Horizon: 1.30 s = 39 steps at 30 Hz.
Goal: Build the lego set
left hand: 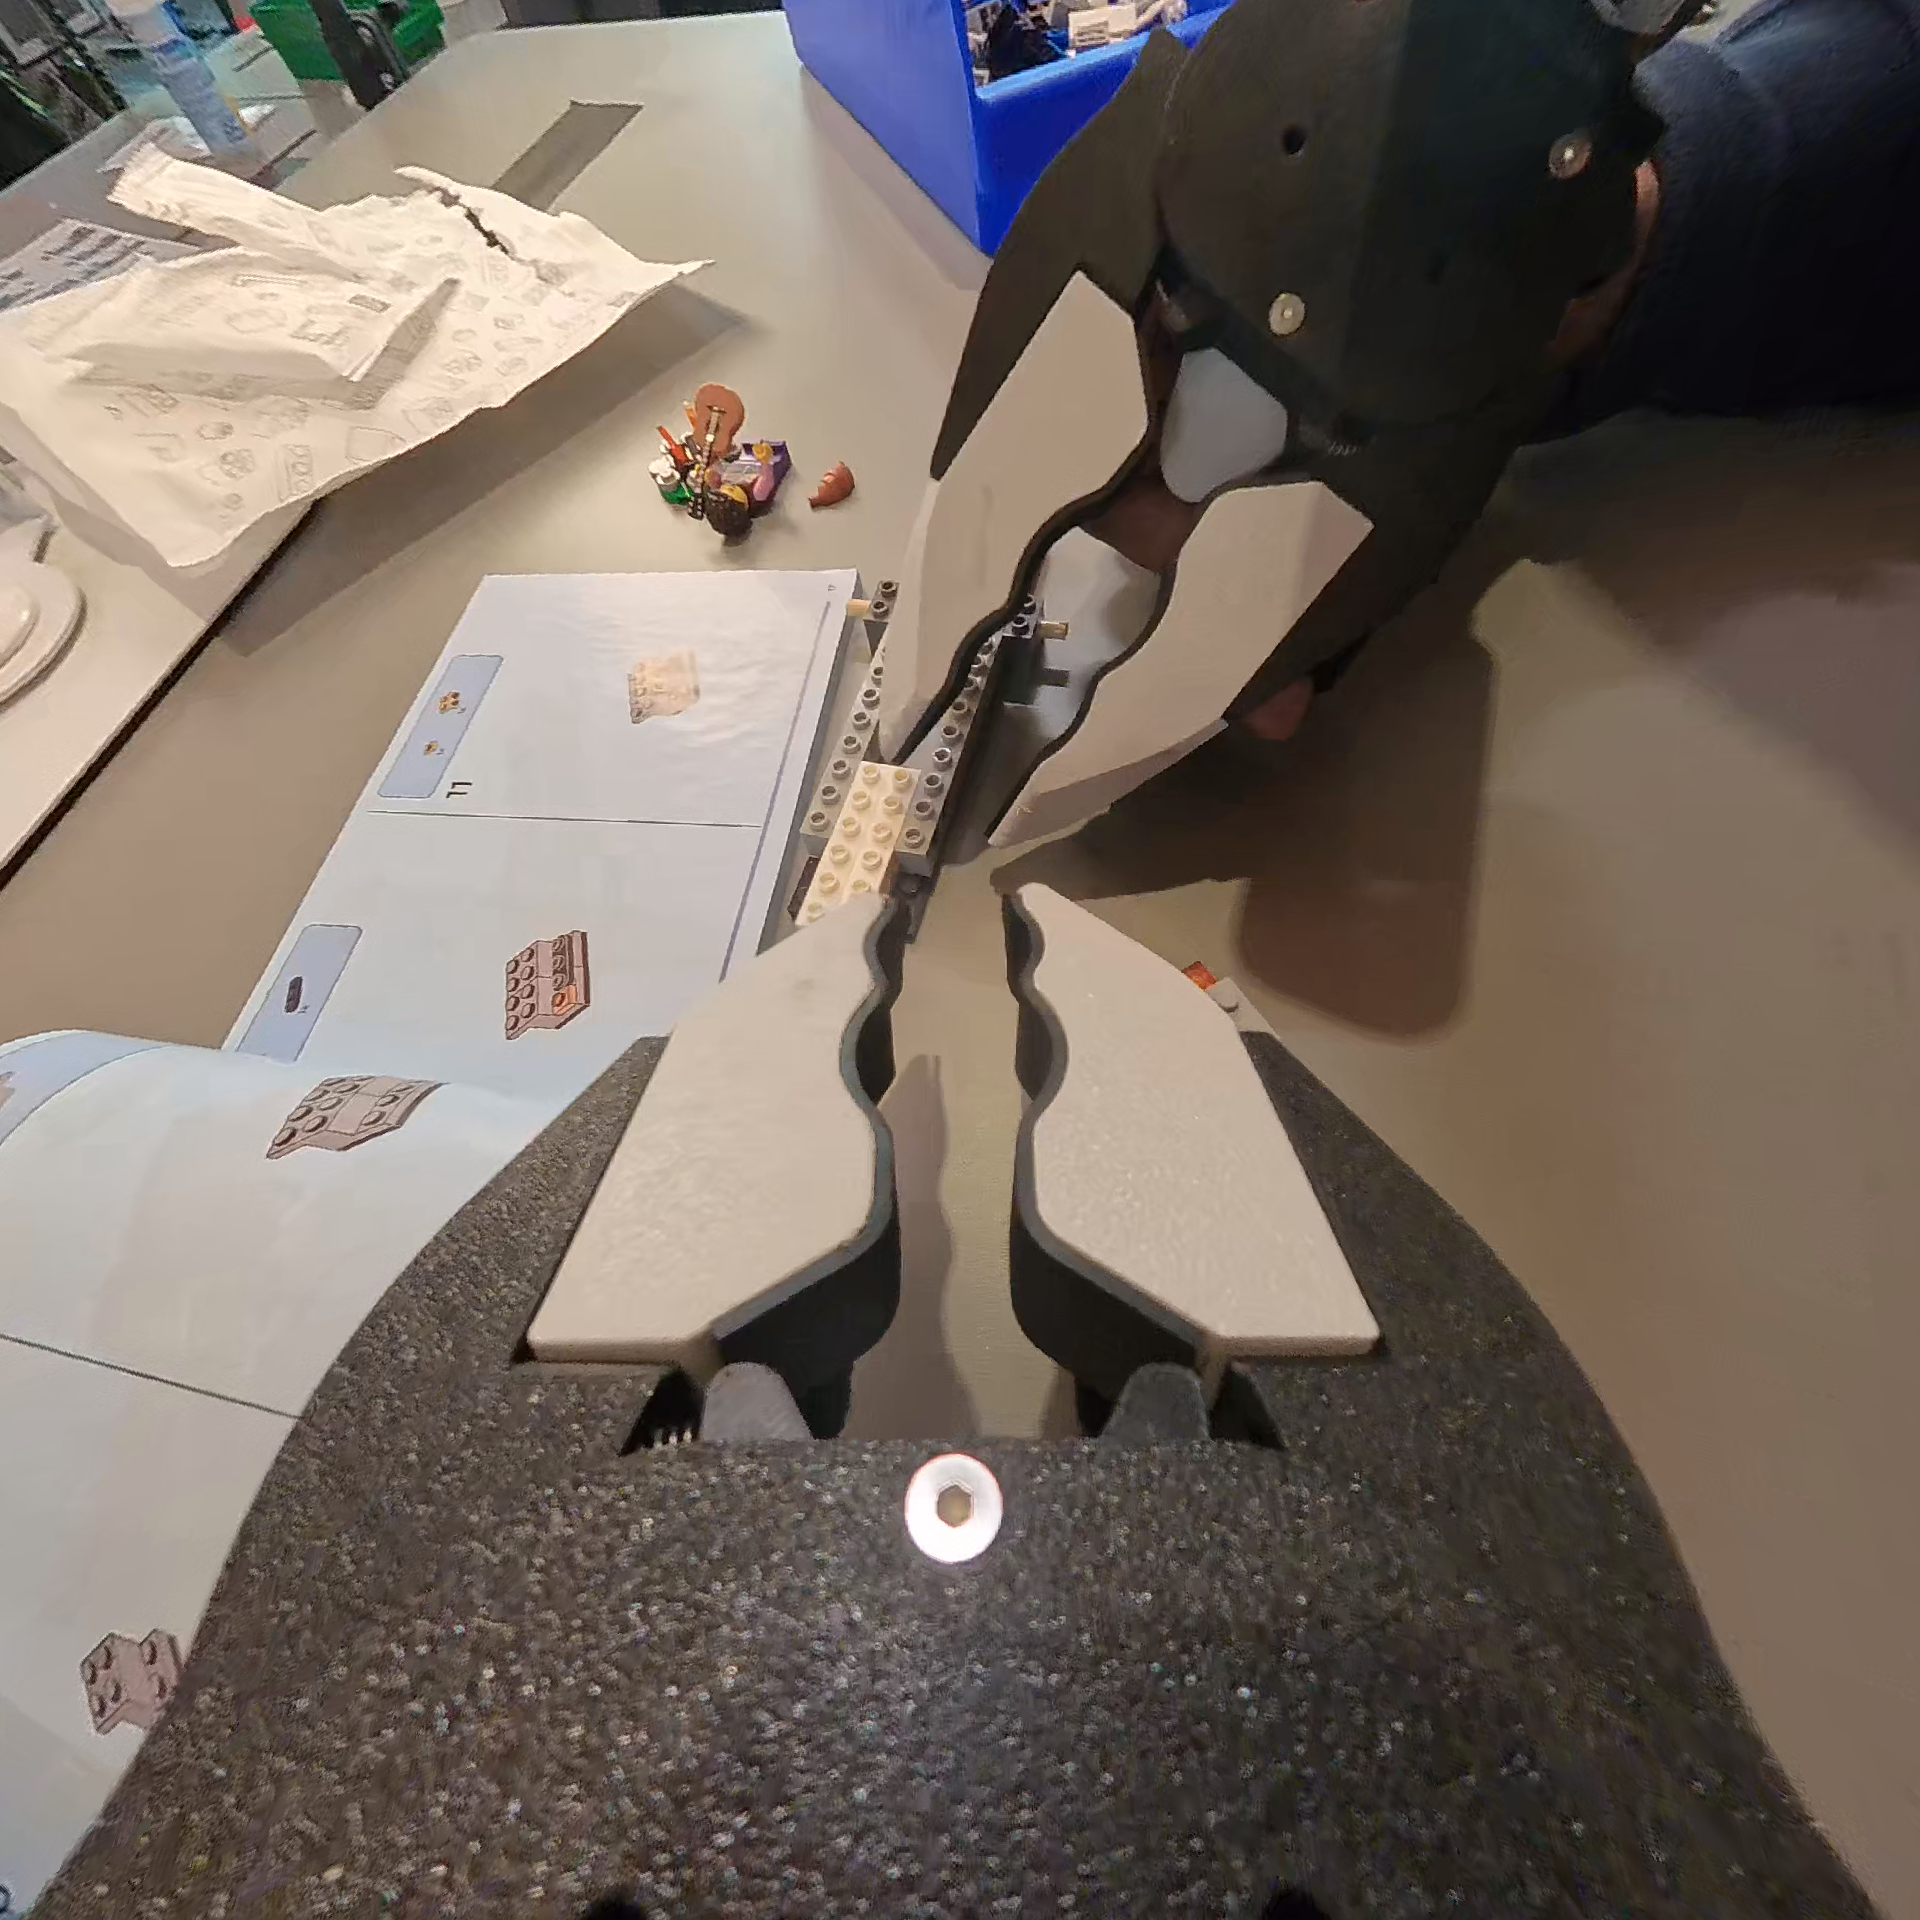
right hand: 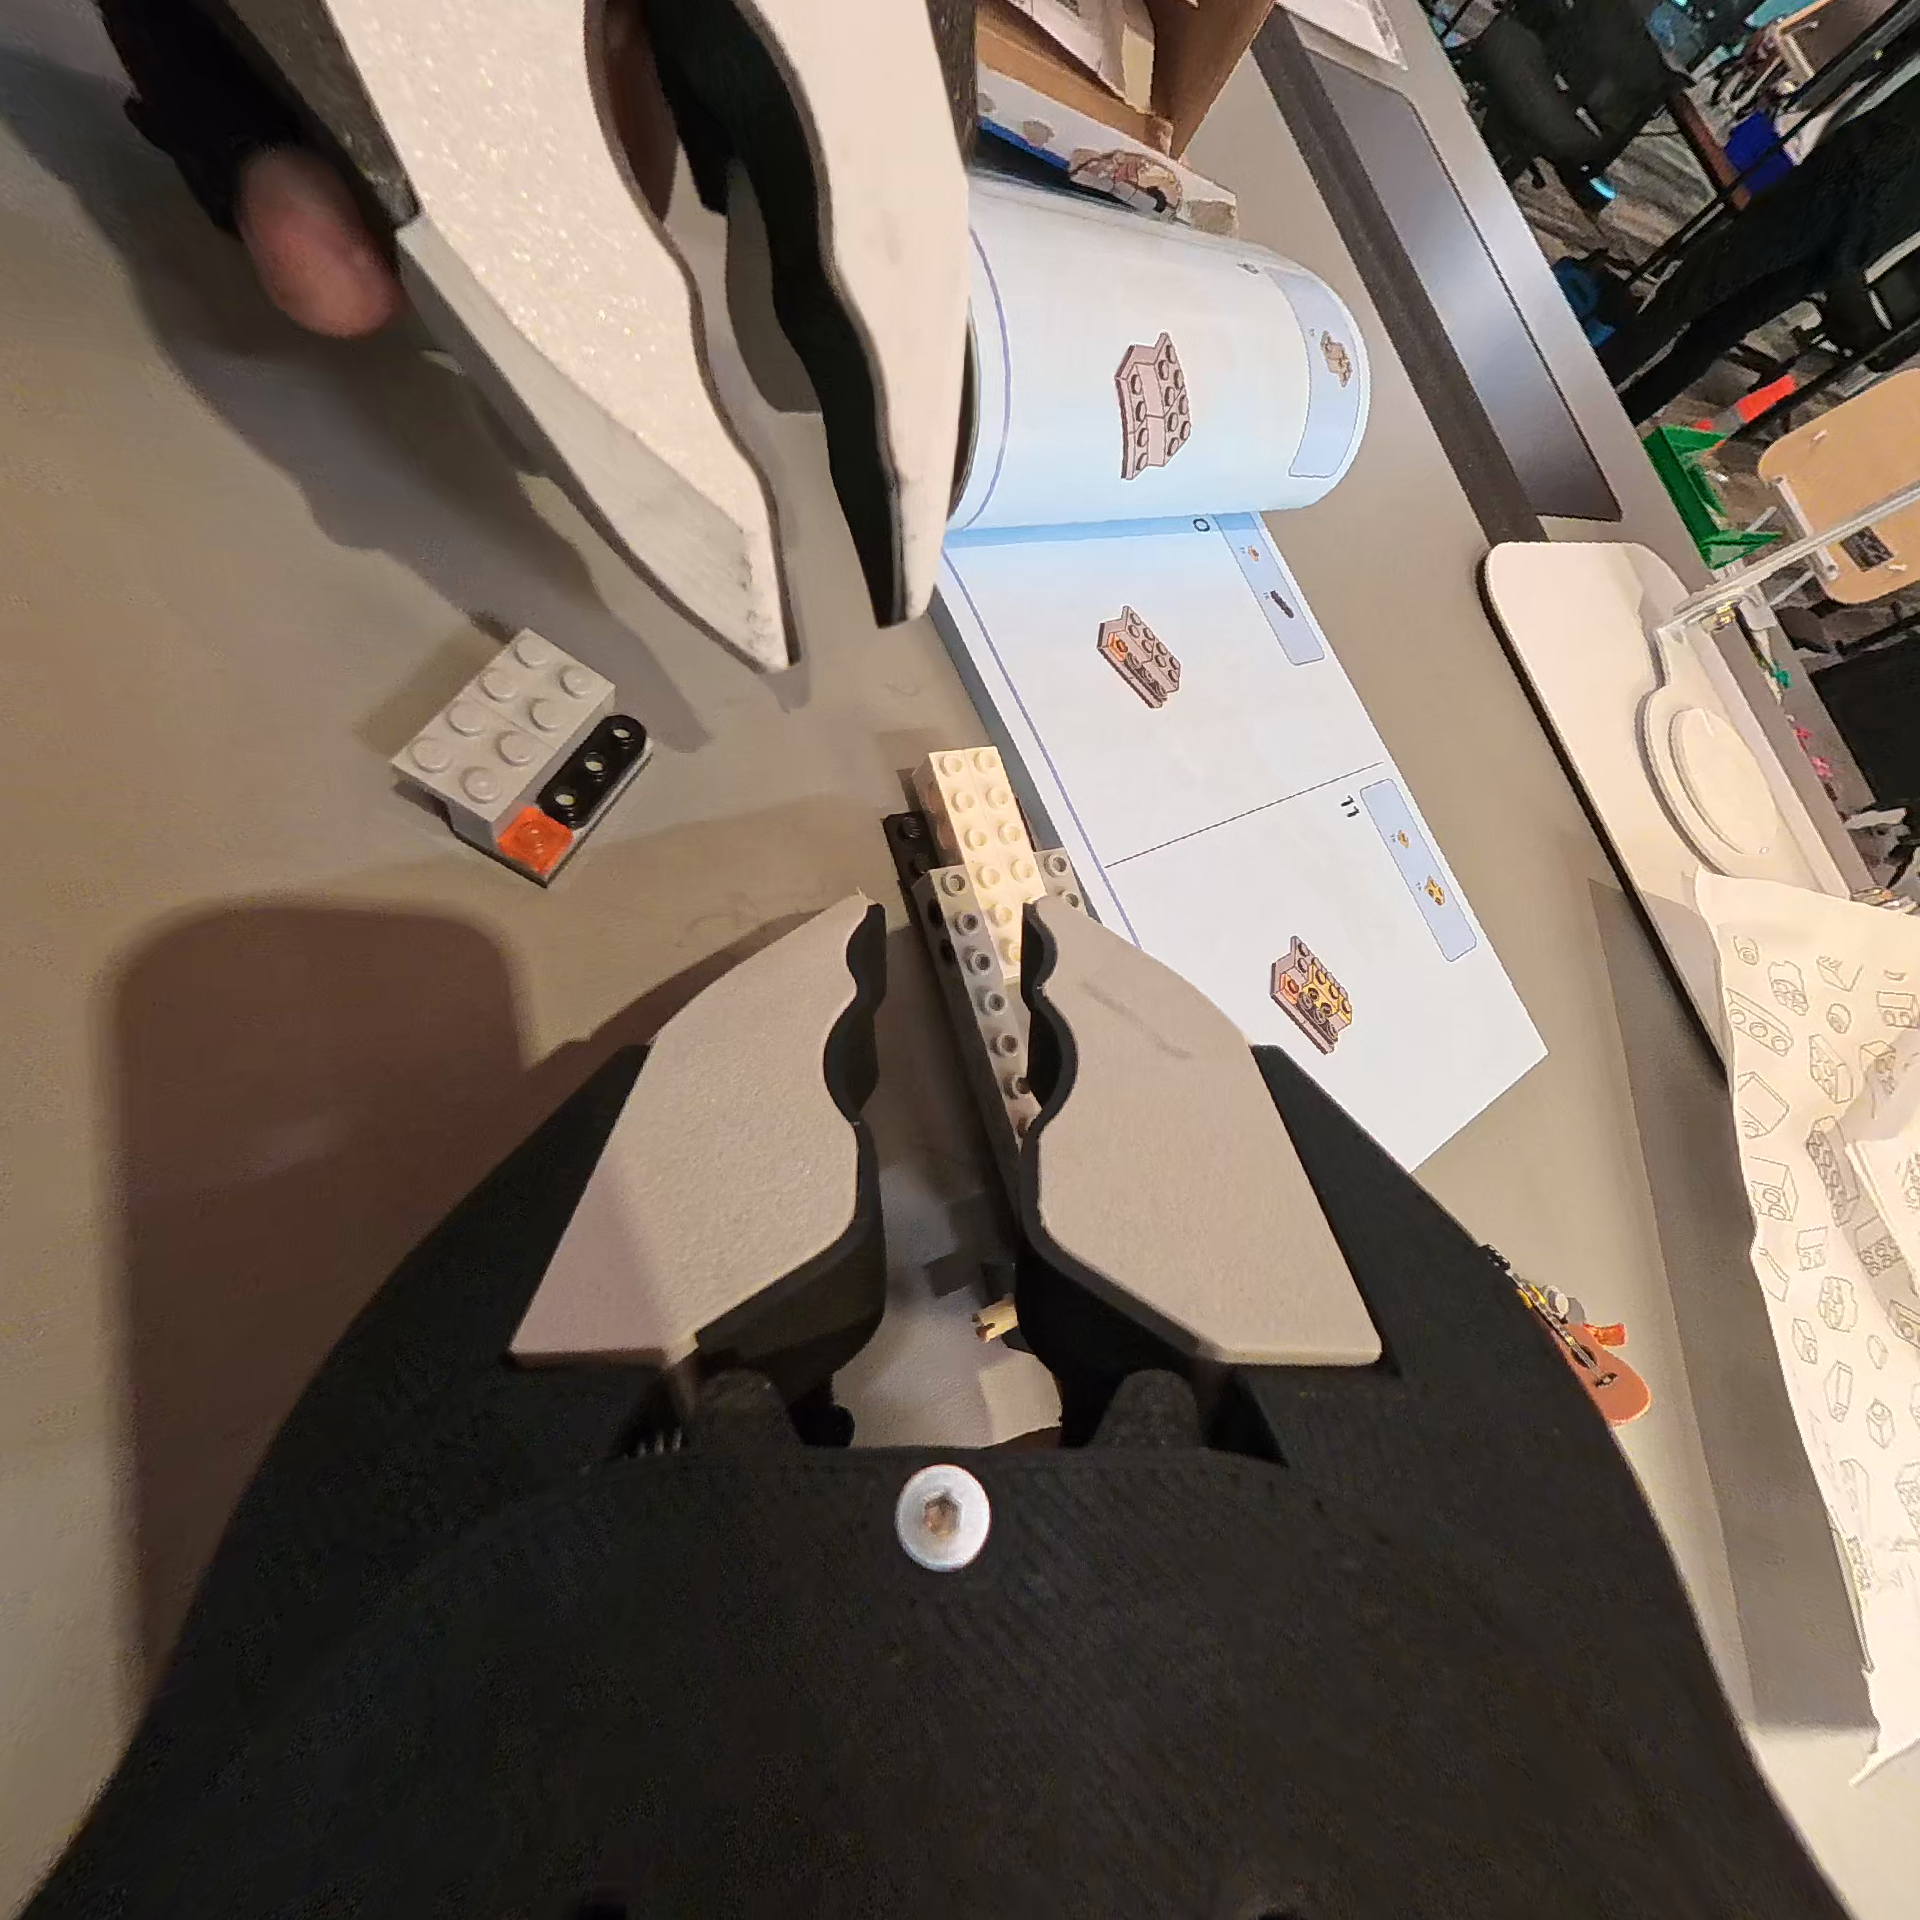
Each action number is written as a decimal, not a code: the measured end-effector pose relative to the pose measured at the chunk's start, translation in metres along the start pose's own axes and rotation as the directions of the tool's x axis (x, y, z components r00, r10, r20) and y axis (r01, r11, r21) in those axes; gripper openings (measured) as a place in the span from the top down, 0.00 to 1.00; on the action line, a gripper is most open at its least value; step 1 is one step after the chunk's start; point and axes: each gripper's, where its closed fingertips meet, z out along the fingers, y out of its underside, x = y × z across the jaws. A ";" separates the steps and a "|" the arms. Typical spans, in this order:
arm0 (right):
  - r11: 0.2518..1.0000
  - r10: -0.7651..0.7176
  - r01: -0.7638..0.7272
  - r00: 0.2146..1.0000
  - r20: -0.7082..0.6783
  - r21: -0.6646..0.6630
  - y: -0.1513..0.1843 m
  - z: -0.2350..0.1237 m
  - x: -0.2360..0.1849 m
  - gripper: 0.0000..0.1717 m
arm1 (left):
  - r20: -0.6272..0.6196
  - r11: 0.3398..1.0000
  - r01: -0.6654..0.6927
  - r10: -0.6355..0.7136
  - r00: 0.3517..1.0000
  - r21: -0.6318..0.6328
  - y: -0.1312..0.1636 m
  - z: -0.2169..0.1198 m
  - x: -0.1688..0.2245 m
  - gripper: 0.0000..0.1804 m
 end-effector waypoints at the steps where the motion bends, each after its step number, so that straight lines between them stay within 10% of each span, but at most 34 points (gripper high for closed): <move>1: 1.000 -0.003 0.003 1.000 0.001 -0.001 0.000 0.000 0.000 0.86 | 0.000 1.000 -0.006 0.006 1.000 -0.005 0.000 0.001 0.001 0.90; 39: 1.000 0.007 -0.007 1.000 0.011 0.002 -0.001 0.001 0.000 0.86 | 0.046 0.988 0.015 -0.023 0.999 0.156 -0.014 -0.022 -0.007 0.90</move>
